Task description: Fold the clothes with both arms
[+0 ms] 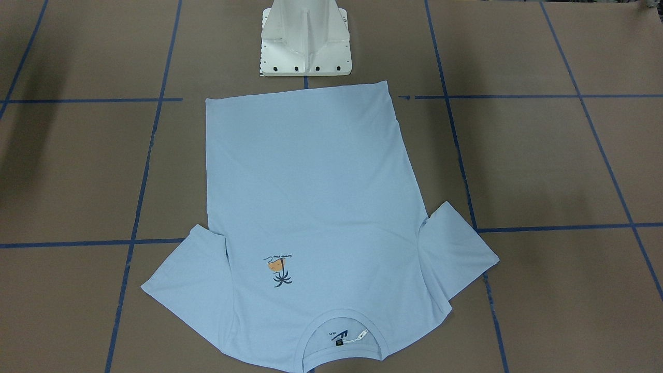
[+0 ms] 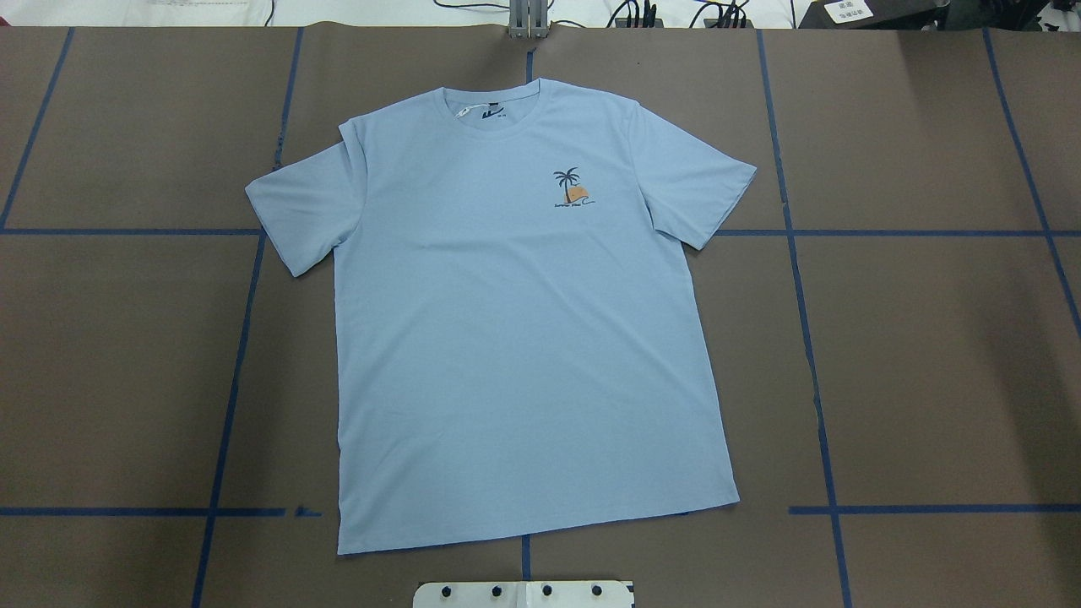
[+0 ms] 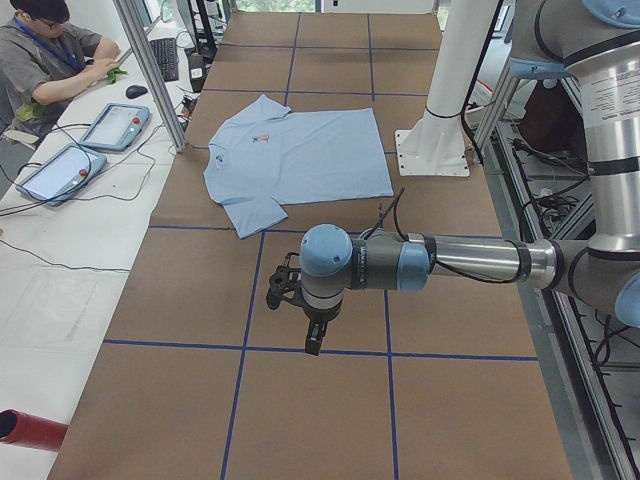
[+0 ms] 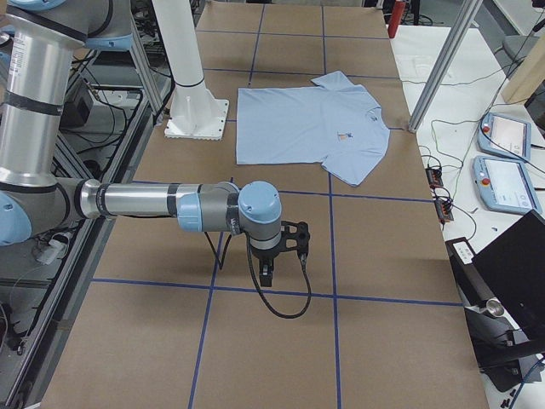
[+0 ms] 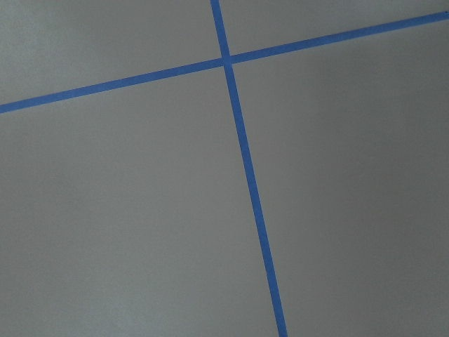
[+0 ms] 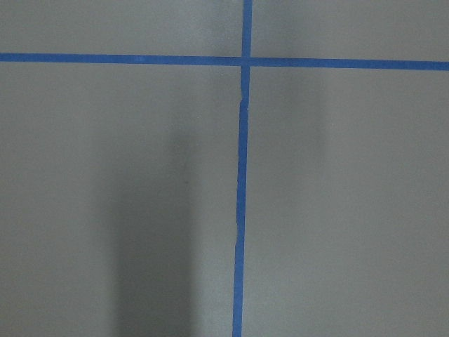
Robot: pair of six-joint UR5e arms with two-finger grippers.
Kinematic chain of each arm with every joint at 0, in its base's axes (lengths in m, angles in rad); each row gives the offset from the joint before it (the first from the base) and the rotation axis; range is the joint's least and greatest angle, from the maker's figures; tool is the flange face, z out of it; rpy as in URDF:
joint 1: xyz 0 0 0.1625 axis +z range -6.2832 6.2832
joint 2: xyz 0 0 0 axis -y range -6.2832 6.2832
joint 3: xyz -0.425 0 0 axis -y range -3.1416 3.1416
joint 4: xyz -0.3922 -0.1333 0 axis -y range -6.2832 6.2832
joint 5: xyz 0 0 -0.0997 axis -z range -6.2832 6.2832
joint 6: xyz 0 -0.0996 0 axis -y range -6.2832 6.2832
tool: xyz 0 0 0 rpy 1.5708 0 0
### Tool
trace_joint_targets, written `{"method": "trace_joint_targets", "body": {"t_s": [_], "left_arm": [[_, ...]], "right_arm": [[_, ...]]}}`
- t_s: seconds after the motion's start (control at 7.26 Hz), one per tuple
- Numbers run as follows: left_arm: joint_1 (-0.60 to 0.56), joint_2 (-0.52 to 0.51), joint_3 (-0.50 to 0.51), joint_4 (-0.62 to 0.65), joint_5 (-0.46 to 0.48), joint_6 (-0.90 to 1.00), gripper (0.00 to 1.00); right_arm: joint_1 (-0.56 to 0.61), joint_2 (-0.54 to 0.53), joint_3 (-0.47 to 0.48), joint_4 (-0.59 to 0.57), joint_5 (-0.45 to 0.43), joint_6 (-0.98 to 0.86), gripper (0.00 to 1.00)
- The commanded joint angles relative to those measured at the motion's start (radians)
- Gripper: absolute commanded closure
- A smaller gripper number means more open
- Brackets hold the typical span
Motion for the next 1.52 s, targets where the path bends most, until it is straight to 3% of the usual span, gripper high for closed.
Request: {"method": "trace_joint_targets", "body": {"t_s": [0.0,0.28,0.69,0.96,1.1,1.38], "left_arm": [[0.0,-0.005,-0.003,-0.001,-0.001,0.004,0.0],[0.002,-0.021,-0.032,-0.017,-0.003,0.001,0.0],[0.002,-0.06,-0.038,-0.271,-0.004,0.007,0.0],[0.002,-0.157,0.064,-0.59,-0.004,-0.004,0.0],[0.002,-0.188,0.112,-0.632,-0.01,-0.054,0.0],[0.002,-0.207,0.099,-0.634,-0.013,-0.133,0.0]], "right_arm": [[-0.002,0.003,0.0,0.001,-0.002,0.002,0.0],[-0.002,0.026,0.011,0.036,-0.005,0.002,0.0],[-0.008,0.029,-0.026,0.451,-0.017,0.01,0.0],[-0.011,0.155,-0.168,0.479,-0.003,0.095,0.0],[-0.014,0.22,-0.236,0.504,0.011,0.114,0.0],[-0.059,0.385,-0.348,0.512,0.046,0.164,0.0]]}}
